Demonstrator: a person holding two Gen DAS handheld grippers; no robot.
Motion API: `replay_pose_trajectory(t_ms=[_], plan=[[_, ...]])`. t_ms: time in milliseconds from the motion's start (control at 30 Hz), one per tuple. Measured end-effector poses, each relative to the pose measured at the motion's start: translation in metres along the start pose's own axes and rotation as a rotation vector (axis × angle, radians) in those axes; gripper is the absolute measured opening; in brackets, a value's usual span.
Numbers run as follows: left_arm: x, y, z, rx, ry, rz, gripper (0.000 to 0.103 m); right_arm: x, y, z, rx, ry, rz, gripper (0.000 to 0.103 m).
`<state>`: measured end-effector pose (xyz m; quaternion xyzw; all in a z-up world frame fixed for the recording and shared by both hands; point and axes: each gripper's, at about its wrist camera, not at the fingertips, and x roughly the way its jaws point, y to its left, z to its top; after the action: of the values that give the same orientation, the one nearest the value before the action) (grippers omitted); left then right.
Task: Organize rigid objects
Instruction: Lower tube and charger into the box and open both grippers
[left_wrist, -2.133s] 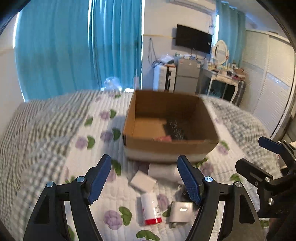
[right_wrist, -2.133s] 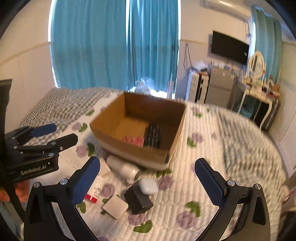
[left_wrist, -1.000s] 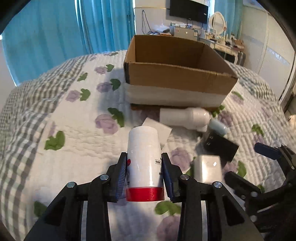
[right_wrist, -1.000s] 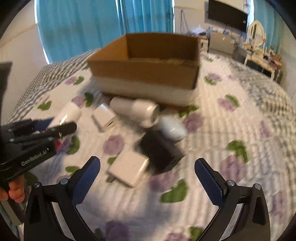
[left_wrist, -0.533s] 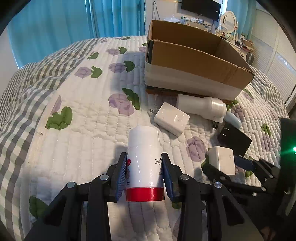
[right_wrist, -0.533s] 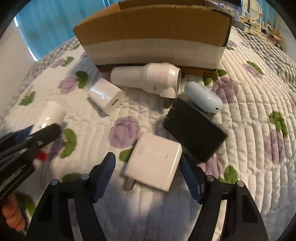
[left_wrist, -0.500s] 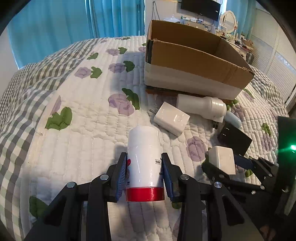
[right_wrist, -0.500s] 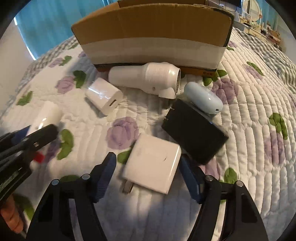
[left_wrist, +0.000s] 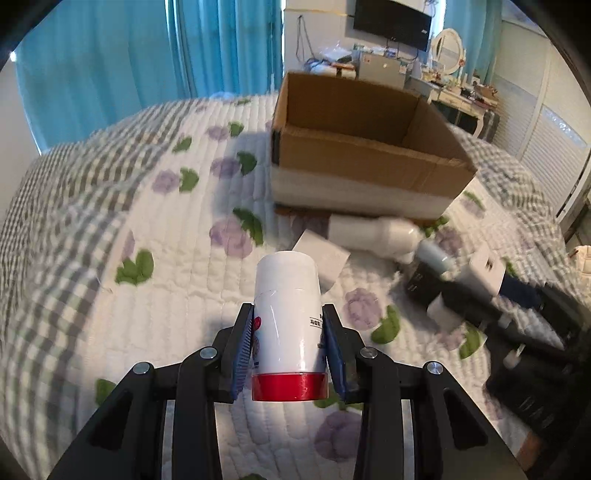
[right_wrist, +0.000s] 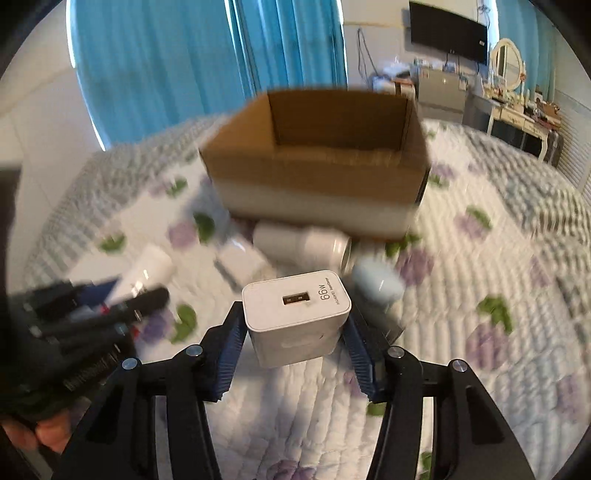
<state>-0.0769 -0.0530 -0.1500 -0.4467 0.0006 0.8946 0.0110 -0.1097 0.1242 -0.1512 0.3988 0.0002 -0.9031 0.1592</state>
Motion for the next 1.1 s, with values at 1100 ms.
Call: replay_pose_trajectory(t_ms=[1100], plan=[[0.104, -0.059, 0.168, 0.169, -0.12, -0.033, 0.057, 0.054, -0.08, 0.188, -0.094, -0.104, -0.014, 0.052]])
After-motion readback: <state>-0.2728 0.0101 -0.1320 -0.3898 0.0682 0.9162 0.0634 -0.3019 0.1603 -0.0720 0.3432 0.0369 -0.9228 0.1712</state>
